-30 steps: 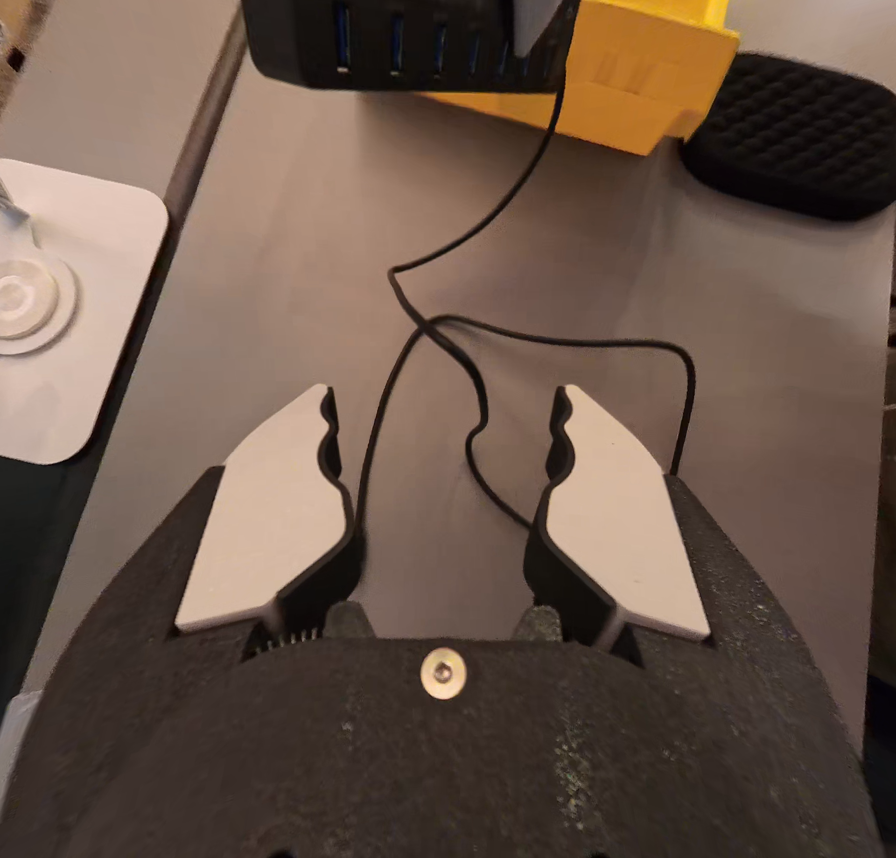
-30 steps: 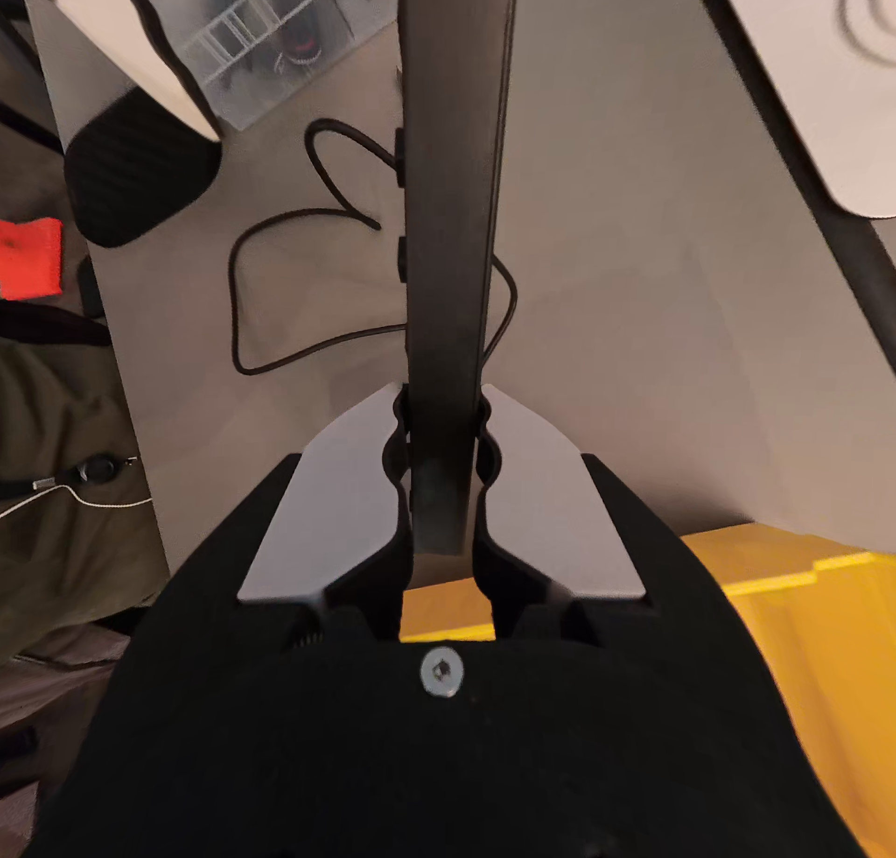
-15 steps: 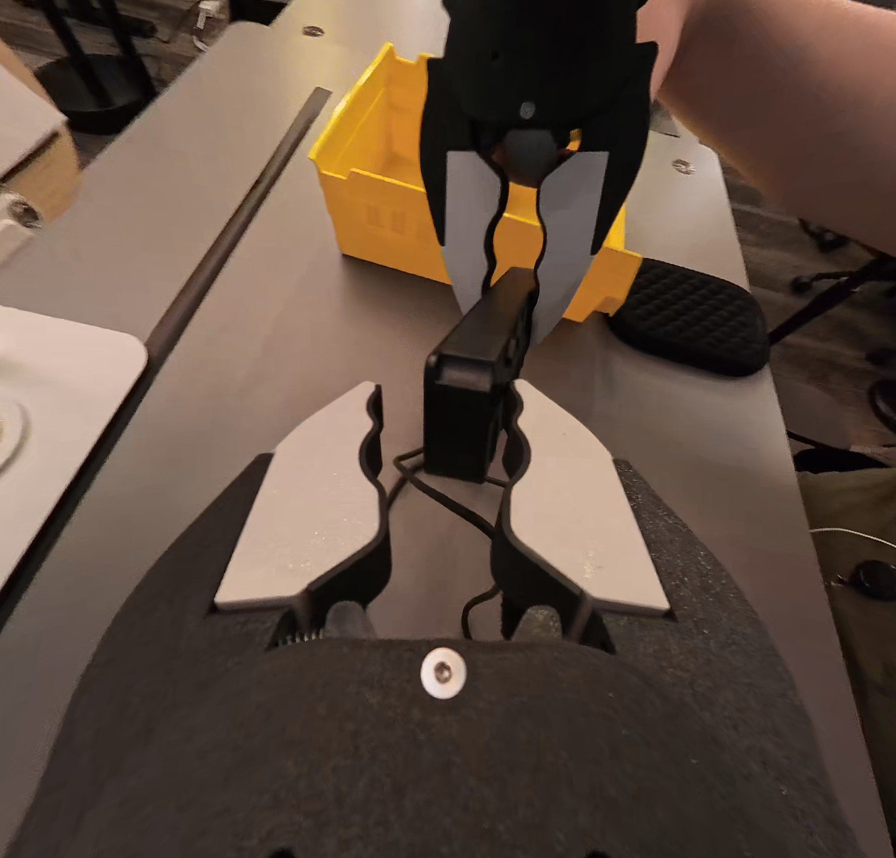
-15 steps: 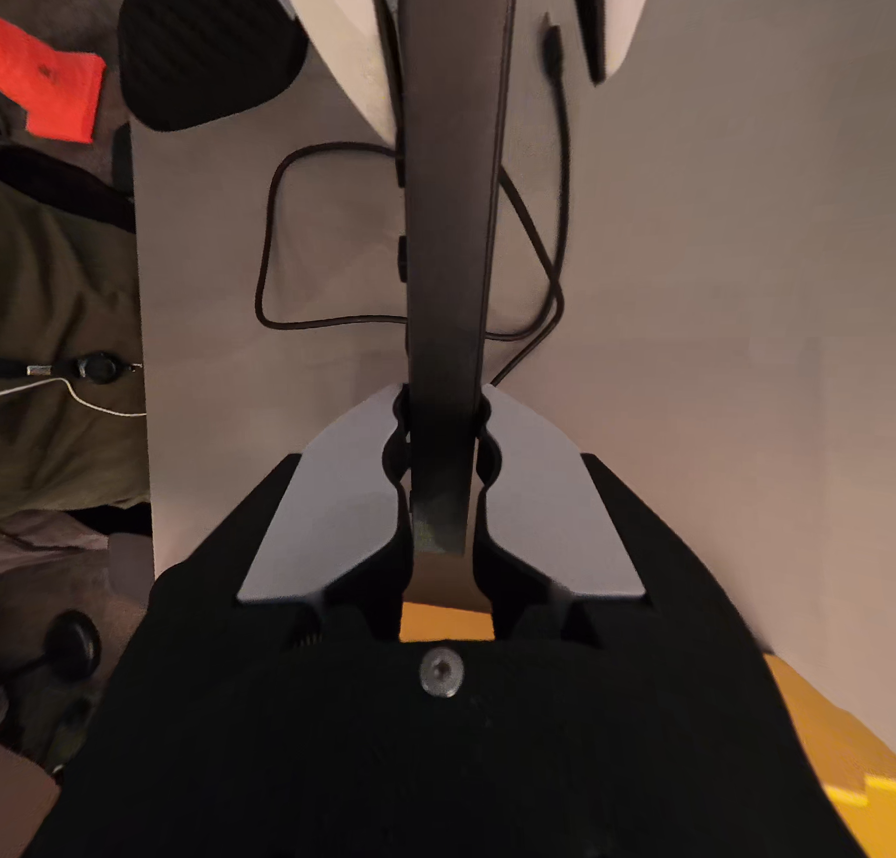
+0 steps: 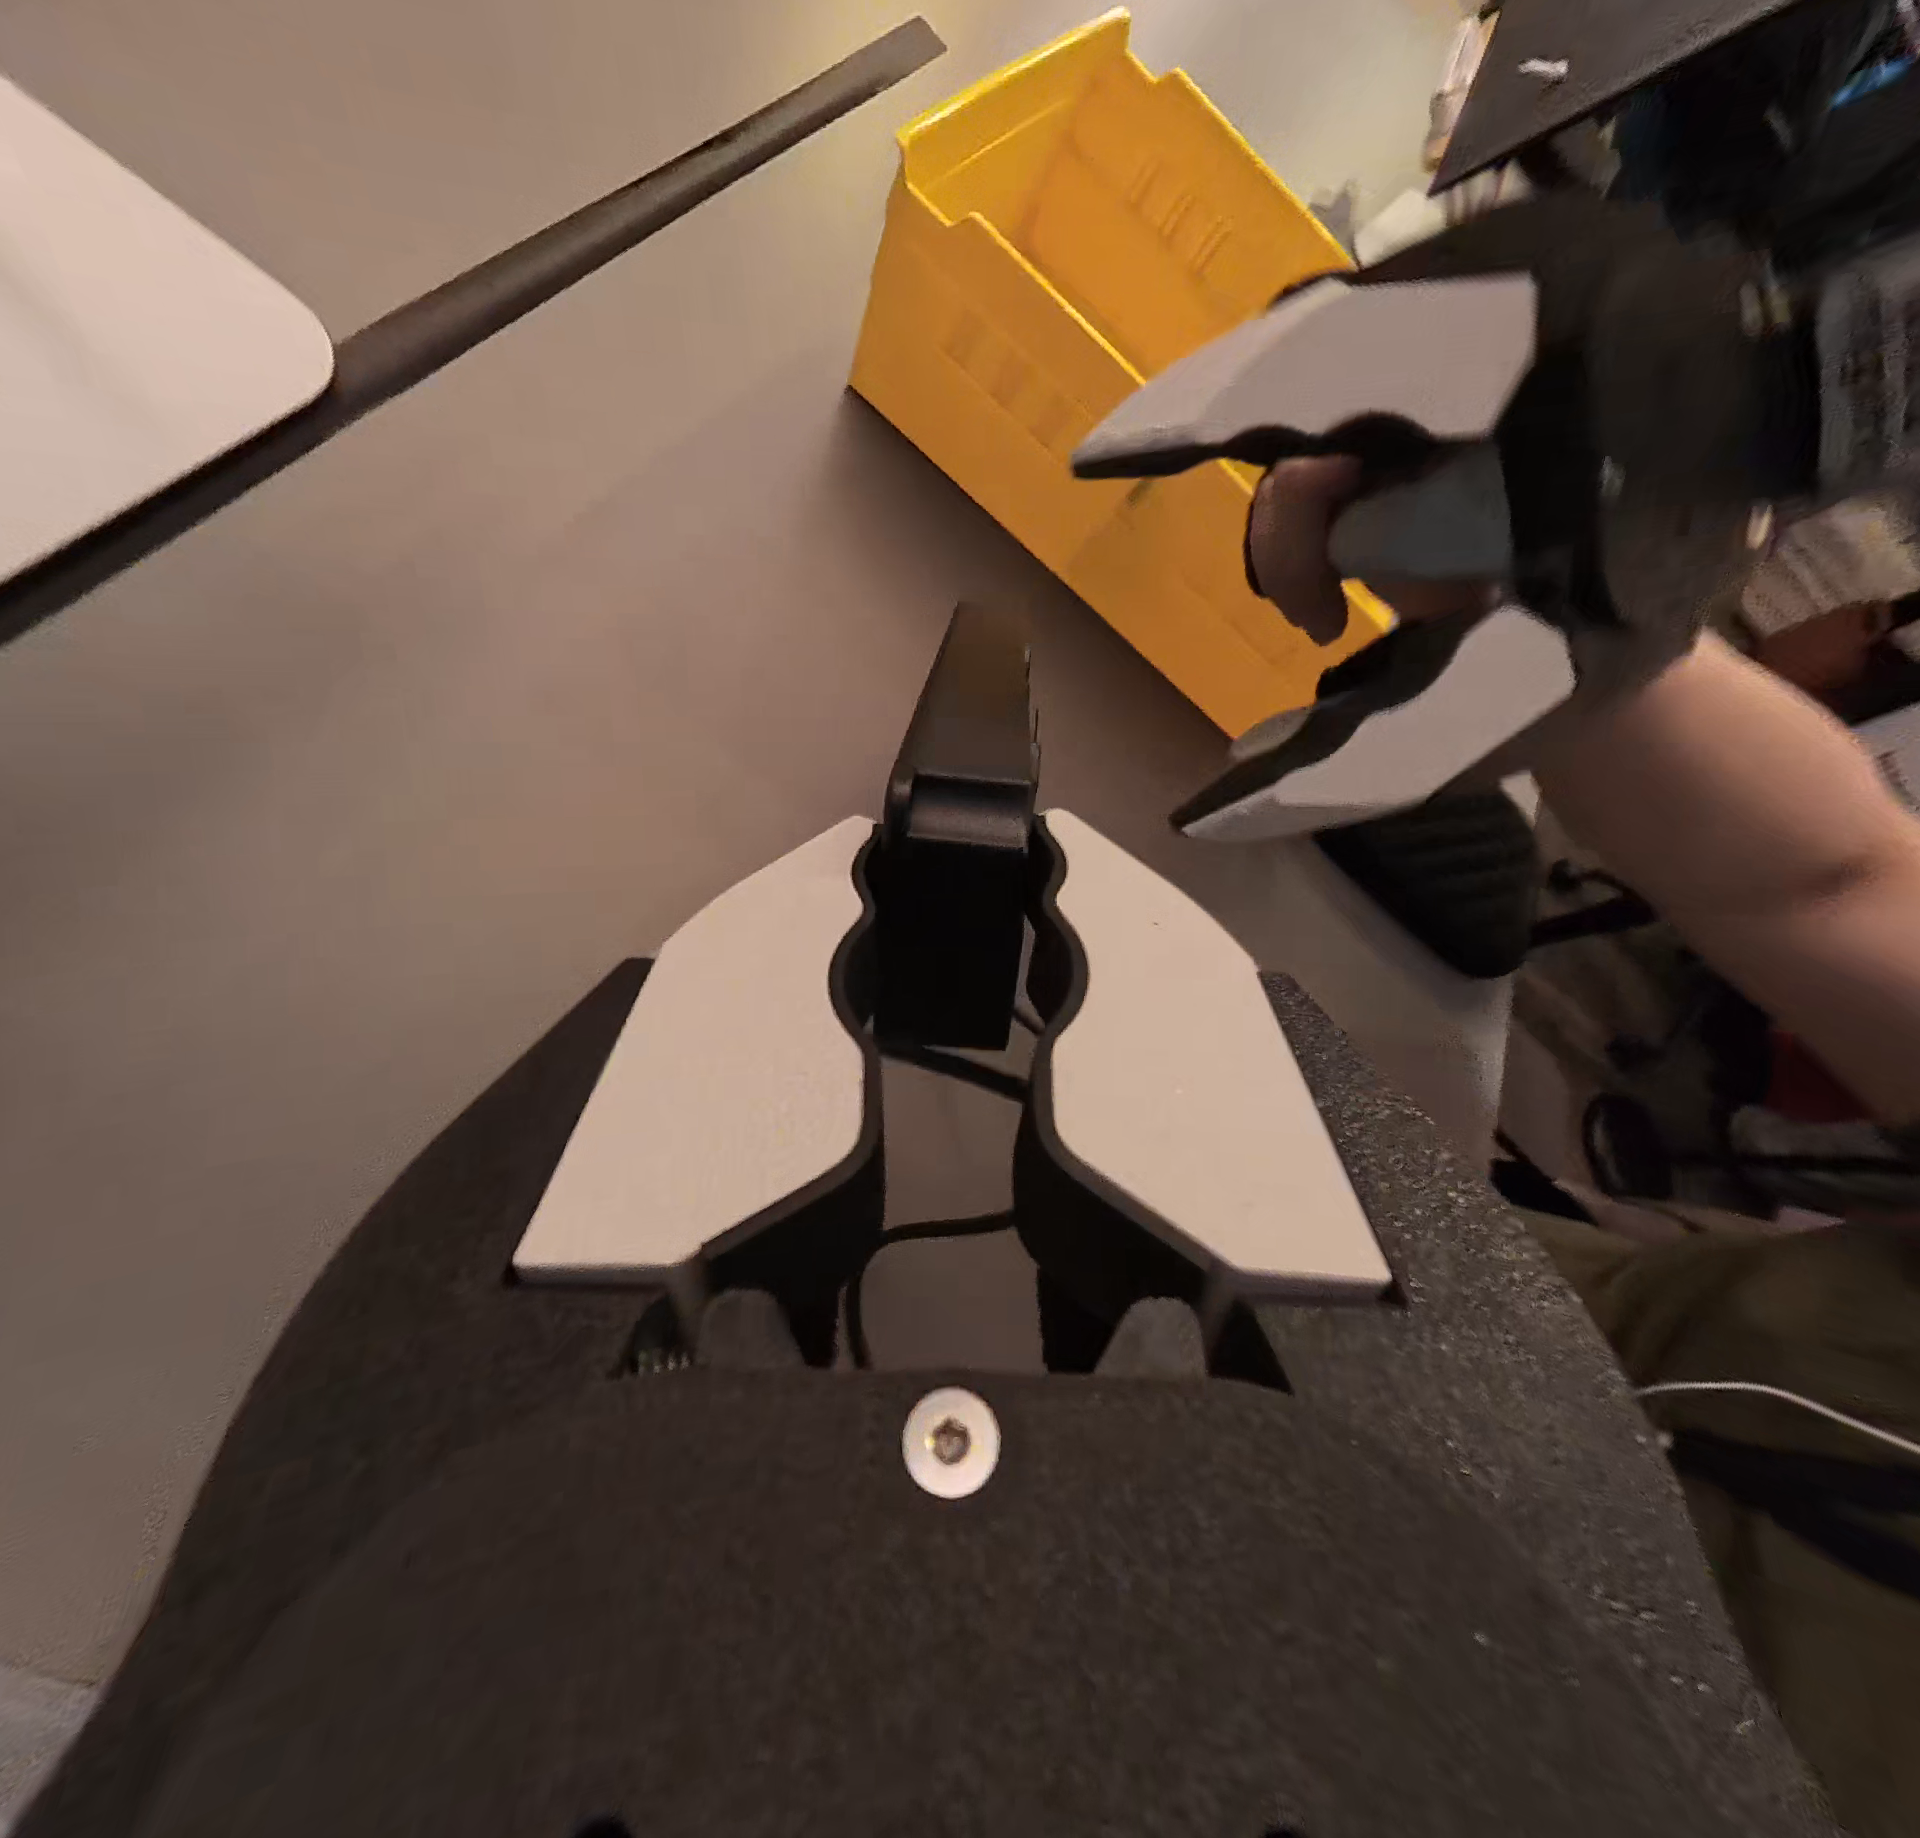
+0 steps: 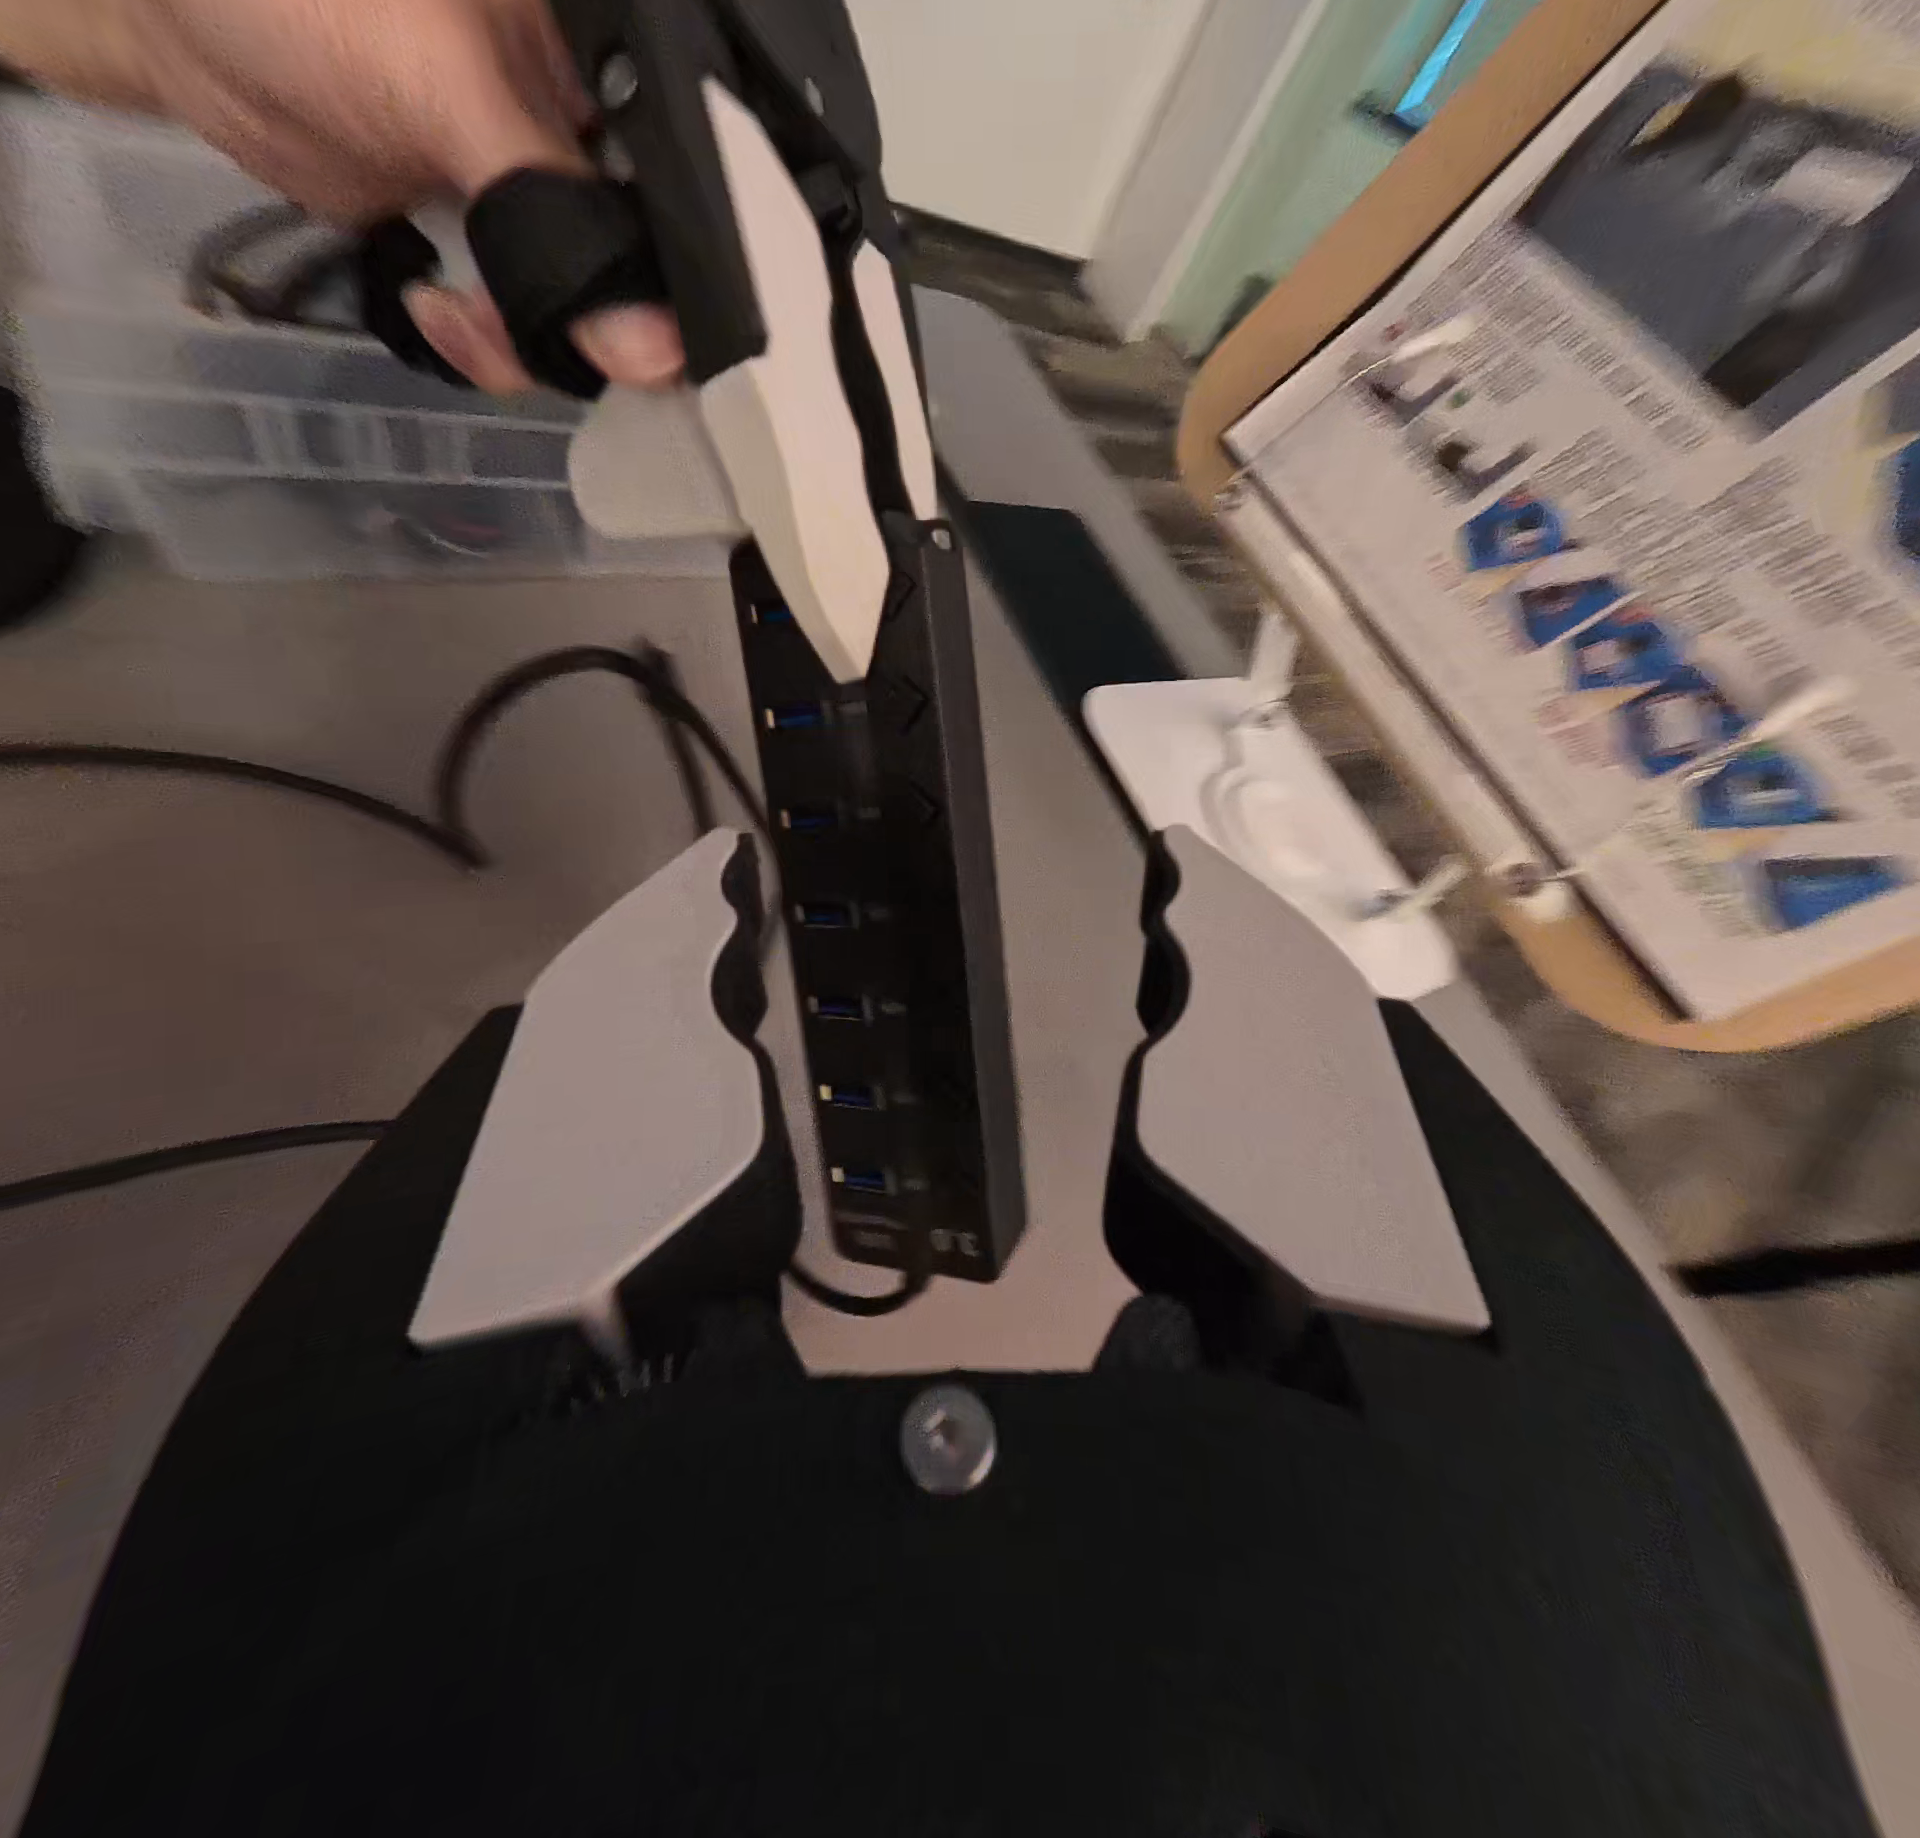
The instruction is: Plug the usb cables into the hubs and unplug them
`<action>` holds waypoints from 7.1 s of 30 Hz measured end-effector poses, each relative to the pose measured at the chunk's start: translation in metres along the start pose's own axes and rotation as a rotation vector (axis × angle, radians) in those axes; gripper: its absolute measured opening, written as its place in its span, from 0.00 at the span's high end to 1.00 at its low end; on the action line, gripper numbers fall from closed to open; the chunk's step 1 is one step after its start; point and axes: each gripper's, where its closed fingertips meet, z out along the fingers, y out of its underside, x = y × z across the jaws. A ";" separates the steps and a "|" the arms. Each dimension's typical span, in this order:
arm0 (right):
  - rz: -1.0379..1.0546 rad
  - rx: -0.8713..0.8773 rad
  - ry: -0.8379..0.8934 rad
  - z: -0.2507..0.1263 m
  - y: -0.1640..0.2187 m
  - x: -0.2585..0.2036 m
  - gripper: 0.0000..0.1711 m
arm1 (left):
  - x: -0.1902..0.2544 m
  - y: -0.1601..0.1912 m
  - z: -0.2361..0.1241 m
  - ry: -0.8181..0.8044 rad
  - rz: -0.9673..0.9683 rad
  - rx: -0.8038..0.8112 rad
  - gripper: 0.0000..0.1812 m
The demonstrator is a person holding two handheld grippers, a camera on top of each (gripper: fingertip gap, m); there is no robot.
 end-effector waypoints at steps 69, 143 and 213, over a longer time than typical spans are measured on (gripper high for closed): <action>0.129 -0.314 -0.325 0.017 0.041 -0.017 0.66 | -0.147 0.161 -0.213 -0.770 0.361 -0.321 0.74; 0.088 0.248 -0.233 -0.072 -0.054 -0.001 0.74 | -0.046 0.169 -0.261 -0.556 0.613 -0.550 0.98; 0.833 -0.535 -0.088 -0.064 0.137 -0.133 0.93 | 0.015 0.001 -0.017 -0.274 0.638 -0.086 0.81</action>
